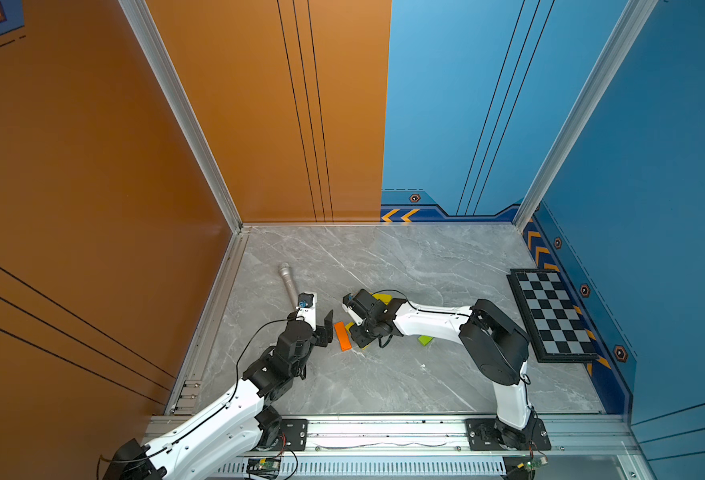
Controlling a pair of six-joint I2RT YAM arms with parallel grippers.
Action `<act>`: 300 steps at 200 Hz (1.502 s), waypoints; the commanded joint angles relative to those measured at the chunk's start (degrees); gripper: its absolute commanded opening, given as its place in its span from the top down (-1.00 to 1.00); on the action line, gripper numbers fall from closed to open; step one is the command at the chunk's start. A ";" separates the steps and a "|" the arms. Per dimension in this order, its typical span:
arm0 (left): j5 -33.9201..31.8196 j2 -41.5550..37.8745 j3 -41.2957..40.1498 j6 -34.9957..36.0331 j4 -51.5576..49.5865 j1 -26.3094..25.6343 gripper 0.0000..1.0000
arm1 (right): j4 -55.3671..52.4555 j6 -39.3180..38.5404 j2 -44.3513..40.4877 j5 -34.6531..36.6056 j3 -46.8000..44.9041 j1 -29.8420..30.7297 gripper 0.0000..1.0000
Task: Assemble the letter p with building blocks
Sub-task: Move the building block to the center of the board.
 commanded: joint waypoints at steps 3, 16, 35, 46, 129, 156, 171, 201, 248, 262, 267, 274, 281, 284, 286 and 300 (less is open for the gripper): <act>-0.77 -0.15 -0.89 -0.46 -0.50 0.63 -0.48 | -10.43 -6.12 5.61 5.13 -1.17 -1.10 0.27; -0.78 -0.09 -0.82 -0.46 -0.50 0.68 -0.48 | -12.22 -8.48 6.14 6.48 -0.14 -1.13 0.26; -0.44 -0.06 -0.81 -0.49 -0.50 0.77 -0.48 | -14.14 -10.35 6.95 7.12 1.01 -2.06 0.24; -0.46 -0.13 -0.81 -0.46 -0.50 0.72 -0.48 | -14.52 -11.15 7.10 6.71 1.05 -2.94 0.23; -0.19 0.27 -0.84 -0.55 -0.41 0.87 -0.47 | -15.24 -16.72 6.38 4.06 1.12 -4.38 0.14; -0.09 0.26 -0.81 -0.55 -0.33 0.94 -0.47 | -15.15 -16.52 7.04 3.09 1.24 -4.21 0.14; 0.00 0.48 -0.72 -0.55 -0.19 0.96 -0.48 | -15.11 -16.67 7.05 3.12 1.24 -4.15 0.12; 0.33 0.94 -0.81 -0.64 -0.06 1.04 -0.47 | -15.11 -17.58 6.62 3.21 1.25 -3.77 -0.08; 0.77 0.91 -0.86 -0.55 0.18 1.13 -0.47 | -11.85 -16.51 -0.54 3.82 -2.35 -2.96 -0.34; 0.90 0.79 -0.94 -0.55 0.38 1.12 -0.48 | -11.20 -15.60 -2.77 3.81 -3.21 -2.98 -0.35; 1.00 0.80 -0.99 -0.55 0.34 1.13 -0.48 | -11.11 -15.14 -3.56 3.99 -3.53 -3.03 -0.35; 1.07 0.71 -0.90 -0.55 0.34 1.13 -0.48 | -10.87 -14.53 -4.74 4.18 -3.94 -3.17 -0.35; 1.07 0.66 -0.90 -0.57 0.37 1.09 -0.48 | -10.39 -13.70 -6.22 4.27 -4.67 -3.30 -0.35; 1.11 0.66 -0.94 -0.55 0.38 1.08 -0.48 | -10.06 -13.32 -6.86 4.29 -5.05 -3.40 -0.36; 1.12 0.61 -0.91 -0.55 0.34 1.12 -0.48 | -9.88 -13.10 -7.30 4.18 -5.31 -3.41 -0.36; 1.14 0.38 -0.96 -0.62 0.38 1.13 -0.47 | -8.06 -11.32 -10.60 3.87 -7.36 -3.44 -0.37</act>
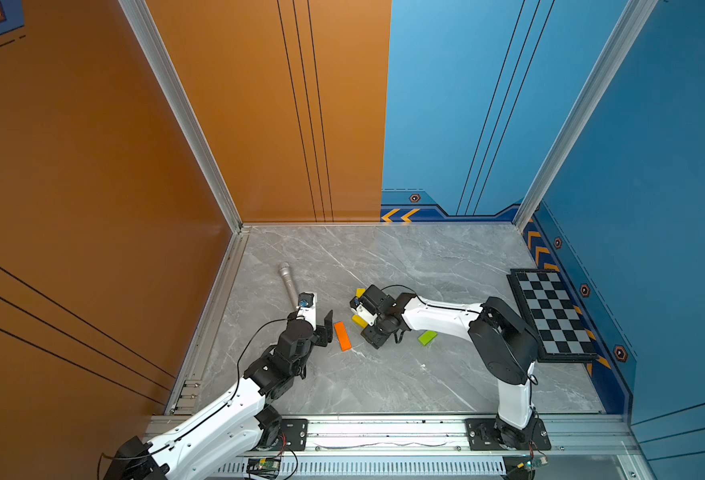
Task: Assemble the letter p with building blocks
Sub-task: Move the building block to the center of the board, then assemble the building block at the center of the board.
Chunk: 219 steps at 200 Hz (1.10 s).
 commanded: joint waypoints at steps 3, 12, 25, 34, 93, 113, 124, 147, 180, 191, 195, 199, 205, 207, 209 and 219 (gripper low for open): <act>1.03 -0.76 -0.96 -0.64 0.36 0.68 -0.47 | -0.63 3.91 -6.13 0.23 -3.42 -0.22 -0.37; 1.15 -0.77 -0.99 -0.71 0.33 0.70 -0.47 | 1.02 5.17 -8.13 -0.40 -5.07 -0.06 -0.37; 1.36 -0.82 -0.96 -0.73 0.44 0.70 -0.48 | 3.40 6.99 -11.25 -1.58 -7.39 -0.08 -0.37; 1.34 -0.76 -0.99 -0.73 0.40 0.69 -0.47 | 4.85 7.94 -13.35 -2.71 -8.92 -0.06 -0.37; 3.17 0.40 -0.56 -0.20 0.79 0.78 -0.48 | 10.56 12.98 -20.17 -3.84 -18.16 -1.17 -0.23; 3.36 1.51 -0.40 -0.11 1.16 0.70 -0.48 | 12.31 14.16 -21.45 -3.46 -21.17 -0.62 -0.08; 3.48 2.21 -0.22 -0.11 1.25 0.78 -0.47 | 12.92 14.32 -21.77 -2.94 -22.25 -0.06 0.03; 3.71 2.85 -0.16 -0.11 1.66 0.77 -0.48 | 15.86 14.95 -21.80 -3.57 -24.50 0.71 0.30; 3.72 3.06 -0.29 -0.29 1.94 0.78 -0.48 | 20.37 16.72 -19.83 -4.98 -25.31 0.78 0.65; 3.75 3.08 -0.29 -0.29 1.99 0.86 -0.48 | 21.77 17.25 -18.61 -5.84 -25.34 0.76 0.80; 3.71 3.02 -0.33 -0.29 2.03 0.87 -0.48 | 22.00 17.37 -18.04 -6.11 -25.07 0.72 0.85; 3.71 3.06 -0.29 -0.29 2.03 0.86 -0.48 | 22.17 17.47 -17.57 -6.19 -24.99 0.68 0.91; 3.72 3.02 -0.24 -0.25 2.03 0.87 -0.48 | 22.38 17.61 -16.80 -6.28 -24.73 0.75 1.00; 3.71 3.02 -0.27 -0.21 2.03 0.87 -0.48 | 22.45 17.64 -16.65 -6.32 -24.63 0.71 1.00; 3.71 2.95 -0.41 -0.20 2.03 0.83 -0.48 | 22.60 17.65 -16.42 -6.40 -24.53 0.75 1.00; 3.67 2.81 -0.38 -0.20 2.03 0.87 -0.48 | 23.37 18.03 -15.46 -6.74 -24.42 0.80 1.00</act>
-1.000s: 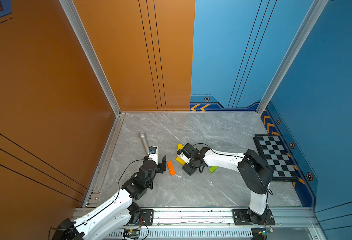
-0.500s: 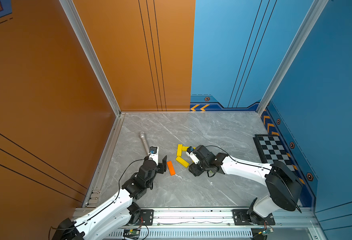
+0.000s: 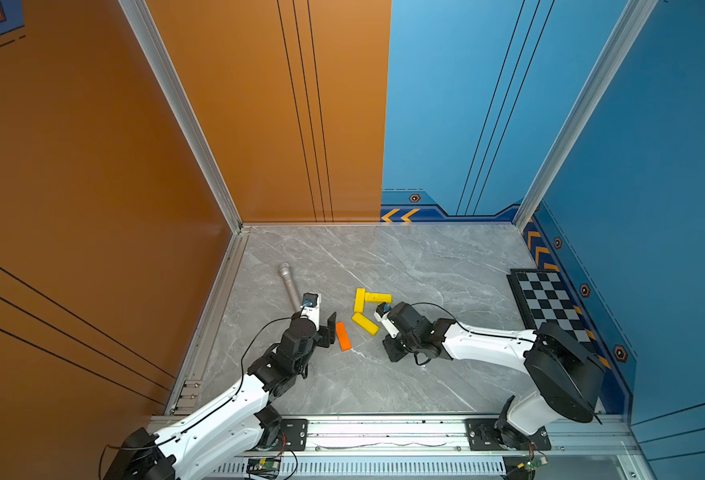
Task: Assemble the letter p with building blocks
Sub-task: Assemble the building block at the center of the board.
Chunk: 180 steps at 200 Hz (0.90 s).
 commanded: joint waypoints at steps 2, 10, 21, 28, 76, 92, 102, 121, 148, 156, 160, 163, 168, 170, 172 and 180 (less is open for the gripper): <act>0.86 -0.25 -0.38 -0.20 0.59 0.65 -0.48 | 3.58 1.47 2.97 -1.66 0.35 0.11 1.00; 0.81 -0.38 -0.45 -0.20 0.59 0.64 -0.48 | 4.39 1.70 3.51 -1.98 0.26 0.06 1.00; 0.75 -0.50 -0.55 -0.11 0.59 0.67 -0.48 | 5.14 1.86 4.26 -2.05 0.28 0.03 1.00; 0.71 -0.61 -0.55 -0.11 0.58 0.74 -0.48 | 5.43 1.95 4.79 -2.10 0.51 -0.01 1.00; 0.56 -0.92 -0.74 -0.03 0.59 0.83 -0.48 | 6.74 2.17 7.23 -3.24 1.15 -0.41 1.00; 0.58 -0.82 -0.65 -0.07 0.59 0.83 -0.48 | 7.00 2.26 7.84 -3.56 1.32 -0.68 1.00; 0.57 -0.93 -0.69 -0.11 0.56 0.83 -0.48 | 7.26 2.51 8.11 -3.56 1.43 -0.89 1.00; 0.57 -0.81 -0.69 -0.11 0.57 0.83 -0.48 | 6.84 3.17 8.71 -2.27 1.65 -1.43 1.00; 0.56 -0.86 -0.78 -0.11 0.59 0.83 -0.48 | 7.34 3.61 8.87 -1.52 1.78 -2.37 1.00; 0.56 -0.84 -0.76 -0.16 0.59 0.83 -0.48 | 7.28 3.79 8.99 -1.34 1.91 -2.60 1.00; 0.61 -0.86 -0.73 -0.16 0.59 0.83 -0.48 | 7.27 3.87 9.04 -1.20 2.01 -2.75 1.00; 0.57 -0.90 -0.75 -0.19 0.59 0.82 -0.48 | 7.27 3.92 9.08 -1.13 2.08 -2.78 1.00; 0.58 -0.83 -0.73 -0.20 0.58 0.82 -0.48 | 7.34 3.88 9.17 -1.13 2.15 -2.94 1.00; 0.57 -0.82 -0.73 -0.20 0.59 0.87 -0.48 | 7.35 3.88 9.24 -1.10 2.23 -2.98 1.00; 0.61 -0.84 -0.73 -0.20 0.59 0.84 -0.48 | 7.35 3.88 9.26 -1.07 2.25 -3.00 1.00; 0.56 -0.78 -0.73 -0.20 0.58 0.83 -0.48 | 7.44 3.96 9.50 -0.97 2.35 -3.18 1.00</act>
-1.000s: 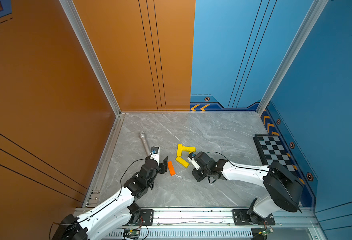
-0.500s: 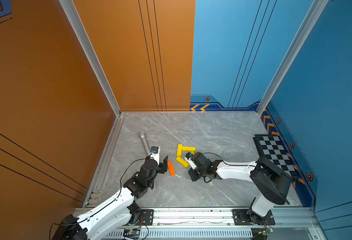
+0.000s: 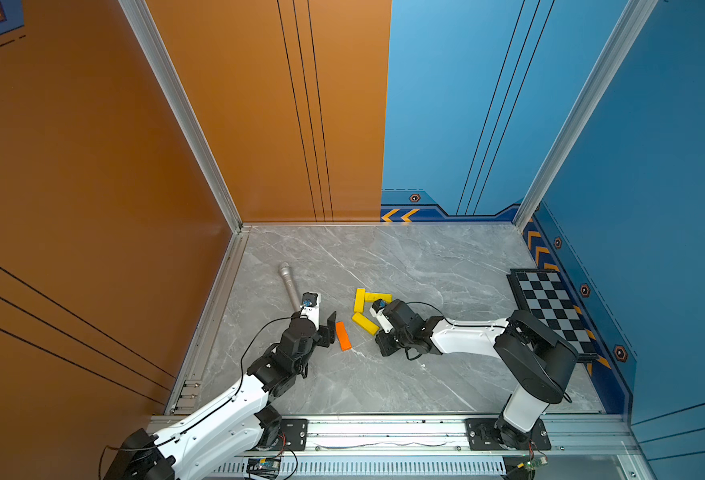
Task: Assemble the letter p with building blocks
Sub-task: Assemble the building block at the center of the board.
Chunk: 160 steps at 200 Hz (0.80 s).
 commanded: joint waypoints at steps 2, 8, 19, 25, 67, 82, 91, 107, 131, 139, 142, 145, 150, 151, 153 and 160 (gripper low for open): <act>0.58 -0.42 -0.73 -0.18 0.46 0.76 -0.48 | -1.21 1.14 1.78 2.02 1.01 -0.75 1.00; 0.56 -0.41 -0.69 -0.15 0.46 0.77 -0.48 | -1.26 1.15 1.96 1.90 1.14 -0.79 1.00; 0.50 -0.34 -0.81 -0.22 0.46 0.80 -0.48 | -1.26 1.15 2.27 1.98 1.37 -0.96 1.00; 0.52 -0.38 -0.77 -0.22 0.46 0.85 -0.48 | -1.17 1.23 2.43 2.07 1.47 -0.98 1.00; 0.59 -0.27 -0.75 -0.22 0.45 0.85 -0.48 | -0.93 1.77 2.45 3.56 1.85 -1.53 1.00; 0.59 -0.12 -0.73 -0.30 0.46 0.80 -0.48 | -0.90 1.77 2.55 3.73 2.23 -1.79 1.00; 0.63 -0.18 -0.69 -0.31 0.46 0.84 -0.48 | -0.85 1.76 2.69 3.82 2.38 -1.96 1.00; 0.64 -0.10 -0.80 -0.31 0.46 0.85 -0.48 | -0.64 1.85 2.98 3.91 2.77 -2.25 1.00; 0.74 -0.11 -0.79 -0.31 0.46 0.94 -0.48 | -0.60 1.85 3.16 4.08 3.22 -2.49 1.00; 0.72 -0.11 -0.75 -0.31 0.46 0.92 -0.48 | -0.64 1.93 3.23 4.32 3.31 -2.60 1.00; 0.68 -0.08 -0.75 -0.31 0.46 0.92 -0.48 | -0.62 1.86 3.21 4.35 3.38 -2.63 1.00; 0.67 -0.08 -0.76 -0.31 0.46 0.89 -0.48 | -0.64 1.85 3.25 4.35 3.38 -2.63 1.00; 0.68 -0.08 -0.76 -0.31 0.46 0.89 -0.48 | -0.55 1.85 3.22 4.35 3.52 -2.71 1.00; 0.72 -0.10 -0.79 -0.31 0.46 0.92 -0.48 | -0.51 1.85 3.23 4.35 3.50 -2.76 1.00; 0.68 -0.09 -0.81 -0.31 0.46 0.93 -0.48 | -0.45 1.87 3.22 4.31 3.48 -2.75 1.00; 0.72 -0.05 -0.76 -0.32 0.46 0.93 -0.48 | -0.22 1.85 3.16 4.09 3.48 -2.84 1.00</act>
